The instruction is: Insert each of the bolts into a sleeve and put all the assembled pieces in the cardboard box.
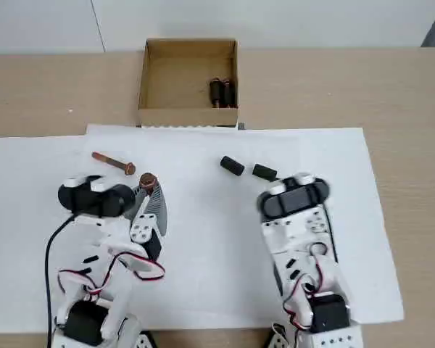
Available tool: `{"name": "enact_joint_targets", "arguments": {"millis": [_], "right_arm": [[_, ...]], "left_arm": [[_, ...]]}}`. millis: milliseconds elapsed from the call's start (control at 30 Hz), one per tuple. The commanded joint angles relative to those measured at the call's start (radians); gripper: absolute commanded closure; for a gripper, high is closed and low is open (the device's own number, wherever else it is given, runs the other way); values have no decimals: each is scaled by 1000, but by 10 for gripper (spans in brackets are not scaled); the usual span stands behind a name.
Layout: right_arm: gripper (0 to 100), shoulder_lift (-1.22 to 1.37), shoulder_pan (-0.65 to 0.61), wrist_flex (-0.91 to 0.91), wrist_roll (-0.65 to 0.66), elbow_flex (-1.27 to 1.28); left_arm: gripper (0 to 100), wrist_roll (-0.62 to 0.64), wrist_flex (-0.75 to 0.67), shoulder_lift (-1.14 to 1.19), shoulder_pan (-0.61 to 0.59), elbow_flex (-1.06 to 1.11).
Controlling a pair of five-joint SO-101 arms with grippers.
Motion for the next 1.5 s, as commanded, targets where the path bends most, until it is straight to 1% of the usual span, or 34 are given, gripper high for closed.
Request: {"name": "enact_joint_targets", "arguments": {"millis": [0, 100, 267, 467, 600, 667, 933, 1067, 1233, 1333, 1467], "right_arm": [[995, -13, -67, -124, 0, 66], [995, -7, -142, -188, 0, 104], [995, -12, -291, -197, 0, 103], [995, -12, -380, -191, 0, 103], [995, -12, -394, -191, 0, 103], [995, -12, -394, -191, 0, 103], [995, -10, -437, -189, 2, 103], [995, -10, -433, -189, 6, 103], [995, -10, -433, -191, 9, 103], [995, -10, -435, -194, 9, 103], [995, -10, -435, -196, 9, 103]], "left_arm": [[995, 78, -100, -14, 6, 24], [995, 104, -178, -14, 8, 64], [995, 166, -267, -14, 9, 104], [995, 275, -319, -14, 75, 101], [995, 338, -348, -14, 123, 101], [995, 353, -371, -14, 127, 102], [995, 354, -456, -14, 124, 104], [995, 353, -445, -11, 127, 104], [995, 348, -362, -12, 150, 102], [995, 307, -324, -12, 181, 101], [995, 275, -322, -12, 187, 101]]}}
